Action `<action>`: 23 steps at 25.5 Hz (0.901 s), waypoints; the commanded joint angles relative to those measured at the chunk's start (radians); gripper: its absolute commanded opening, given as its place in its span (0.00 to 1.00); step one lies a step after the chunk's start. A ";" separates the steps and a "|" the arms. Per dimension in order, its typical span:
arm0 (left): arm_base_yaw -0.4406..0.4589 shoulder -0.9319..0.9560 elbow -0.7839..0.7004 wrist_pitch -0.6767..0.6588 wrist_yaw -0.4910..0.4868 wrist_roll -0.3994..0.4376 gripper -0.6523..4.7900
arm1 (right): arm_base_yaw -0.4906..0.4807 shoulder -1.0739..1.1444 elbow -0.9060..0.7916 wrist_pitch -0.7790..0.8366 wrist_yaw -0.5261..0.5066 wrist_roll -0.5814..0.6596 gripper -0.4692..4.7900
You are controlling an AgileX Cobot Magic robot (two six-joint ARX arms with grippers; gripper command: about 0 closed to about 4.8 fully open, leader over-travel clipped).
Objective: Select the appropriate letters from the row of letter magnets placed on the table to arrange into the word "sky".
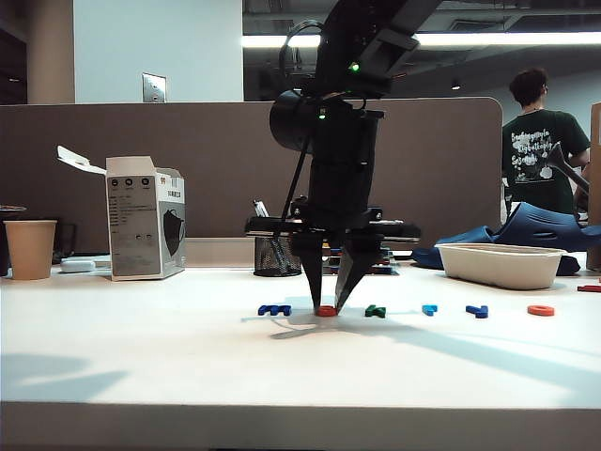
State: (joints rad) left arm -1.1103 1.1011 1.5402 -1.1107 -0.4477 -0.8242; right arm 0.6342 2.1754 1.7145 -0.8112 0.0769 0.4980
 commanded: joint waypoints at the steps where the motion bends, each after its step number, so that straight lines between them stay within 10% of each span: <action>1: 0.000 -0.002 0.003 0.009 -0.002 0.005 0.11 | 0.006 0.030 -0.017 -0.072 -0.027 0.003 0.23; 23: 0.000 -0.002 0.003 0.009 -0.002 0.005 0.11 | 0.121 0.024 -0.018 -0.271 -0.026 0.071 0.23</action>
State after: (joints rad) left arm -1.1103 1.1011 1.5402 -1.1107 -0.4477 -0.8246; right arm 0.7418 2.1677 1.7180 -1.0409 0.0677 0.5510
